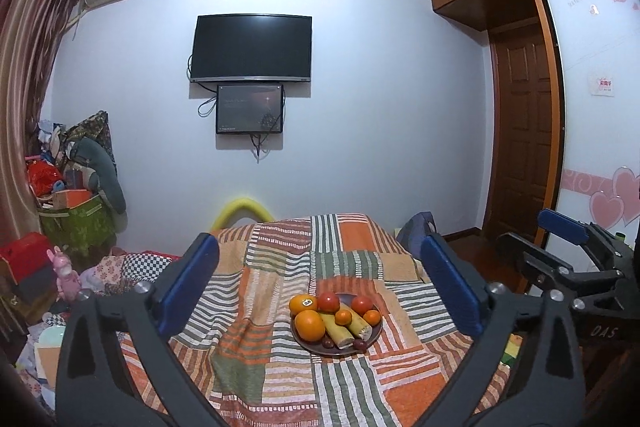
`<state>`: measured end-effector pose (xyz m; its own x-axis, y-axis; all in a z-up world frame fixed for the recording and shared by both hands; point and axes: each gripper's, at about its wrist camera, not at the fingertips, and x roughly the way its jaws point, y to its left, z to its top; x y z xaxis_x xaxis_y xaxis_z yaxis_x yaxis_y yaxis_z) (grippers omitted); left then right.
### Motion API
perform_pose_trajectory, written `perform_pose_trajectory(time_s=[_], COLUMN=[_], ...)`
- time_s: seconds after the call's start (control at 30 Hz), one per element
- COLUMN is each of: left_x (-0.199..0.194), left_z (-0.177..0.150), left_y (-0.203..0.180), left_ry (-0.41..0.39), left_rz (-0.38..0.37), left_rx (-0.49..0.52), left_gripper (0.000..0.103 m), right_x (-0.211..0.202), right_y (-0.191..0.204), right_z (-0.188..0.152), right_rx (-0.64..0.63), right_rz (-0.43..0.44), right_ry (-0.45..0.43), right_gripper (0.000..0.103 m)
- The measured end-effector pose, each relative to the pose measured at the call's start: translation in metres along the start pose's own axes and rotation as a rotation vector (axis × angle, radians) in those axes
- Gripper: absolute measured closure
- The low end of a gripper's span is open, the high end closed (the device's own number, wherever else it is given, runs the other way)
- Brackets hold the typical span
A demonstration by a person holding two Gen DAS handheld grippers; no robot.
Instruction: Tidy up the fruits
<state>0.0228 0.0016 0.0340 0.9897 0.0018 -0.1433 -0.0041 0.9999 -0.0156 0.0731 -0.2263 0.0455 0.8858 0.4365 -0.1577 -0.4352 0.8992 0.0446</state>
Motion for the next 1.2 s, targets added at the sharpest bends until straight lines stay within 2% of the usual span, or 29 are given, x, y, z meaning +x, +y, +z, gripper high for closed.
perform_pose_trajectory(time_s=[0.23, 1.2], left_x=[0.0017, 0.0037], left_z=[-0.0026, -0.0065], left_y=[-0.0003, -0.0028], left_ry=[0.017, 0.032], left_rz=[0.005, 0.006], left_rx=[-0.004, 0.006], left_gripper=[0.0, 0.0], right_x=[-0.0019, -0.0056], right_y=[0.0032, -0.002], right_z=[-0.0027, 0.001], right_rx=[-0.02, 0.006], right_rz=[-0.046, -0.05], right_ry=[0.004, 0.017], right_gripper=[0.0, 0.0])
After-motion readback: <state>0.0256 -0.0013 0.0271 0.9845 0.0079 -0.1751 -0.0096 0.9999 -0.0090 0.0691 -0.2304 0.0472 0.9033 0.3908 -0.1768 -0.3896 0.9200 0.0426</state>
